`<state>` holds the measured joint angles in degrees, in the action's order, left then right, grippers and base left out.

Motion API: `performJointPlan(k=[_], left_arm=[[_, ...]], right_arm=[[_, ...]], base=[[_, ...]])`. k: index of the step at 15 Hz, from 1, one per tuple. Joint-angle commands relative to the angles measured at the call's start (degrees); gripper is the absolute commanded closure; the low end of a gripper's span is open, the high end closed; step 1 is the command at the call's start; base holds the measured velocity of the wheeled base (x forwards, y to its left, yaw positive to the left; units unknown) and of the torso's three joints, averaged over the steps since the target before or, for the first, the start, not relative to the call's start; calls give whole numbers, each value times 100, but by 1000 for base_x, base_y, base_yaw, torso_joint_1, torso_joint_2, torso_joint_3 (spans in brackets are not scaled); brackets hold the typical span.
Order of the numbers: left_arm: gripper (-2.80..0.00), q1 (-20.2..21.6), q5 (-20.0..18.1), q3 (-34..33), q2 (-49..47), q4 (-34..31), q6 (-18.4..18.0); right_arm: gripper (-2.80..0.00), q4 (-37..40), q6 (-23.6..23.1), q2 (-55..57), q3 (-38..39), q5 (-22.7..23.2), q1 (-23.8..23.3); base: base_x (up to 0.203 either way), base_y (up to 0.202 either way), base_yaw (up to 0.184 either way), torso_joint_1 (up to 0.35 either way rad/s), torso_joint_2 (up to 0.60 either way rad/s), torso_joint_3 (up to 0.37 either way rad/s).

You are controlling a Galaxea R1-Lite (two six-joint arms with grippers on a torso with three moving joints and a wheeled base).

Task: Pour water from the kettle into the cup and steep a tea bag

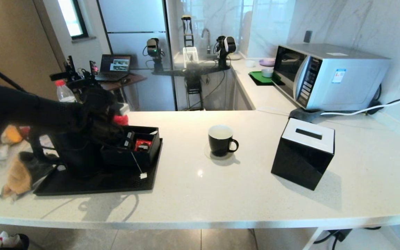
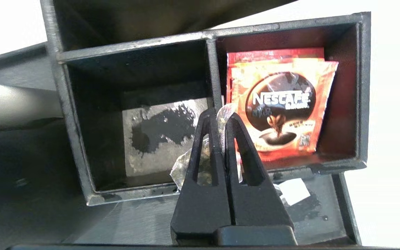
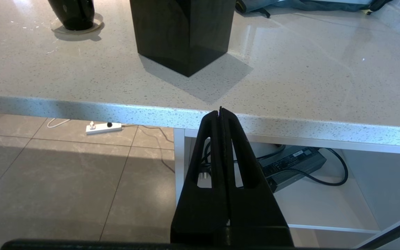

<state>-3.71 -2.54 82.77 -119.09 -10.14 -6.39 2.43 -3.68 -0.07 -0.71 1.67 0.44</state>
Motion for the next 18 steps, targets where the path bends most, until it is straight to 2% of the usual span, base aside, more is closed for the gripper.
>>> performJointPlan(k=[1, 7, 10, 18], left_arm=[[0, 11, 0, -45, 166, -4, -3], [0, 24, -18, -614, 376, 45, 12], [0, 29, -18, -933, 303, 630, 23], [0, 29, -27, -956, 84, 671, 24]], right_arm=[[0, 4, -5, 7, 0, 0, 0], [0, 4, -1, 7, 0, 0, 0], [0, 4, -1, 7, 0, 0, 0], [0, 4, -1, 7, 0, 0, 0]], base=[[0, 0, 0, 0, 0, 0], [0, 0, 0, 0, 0, 0], [0, 0, 0, 0, 0, 0], [0, 0, 0, 0, 0, 0]])
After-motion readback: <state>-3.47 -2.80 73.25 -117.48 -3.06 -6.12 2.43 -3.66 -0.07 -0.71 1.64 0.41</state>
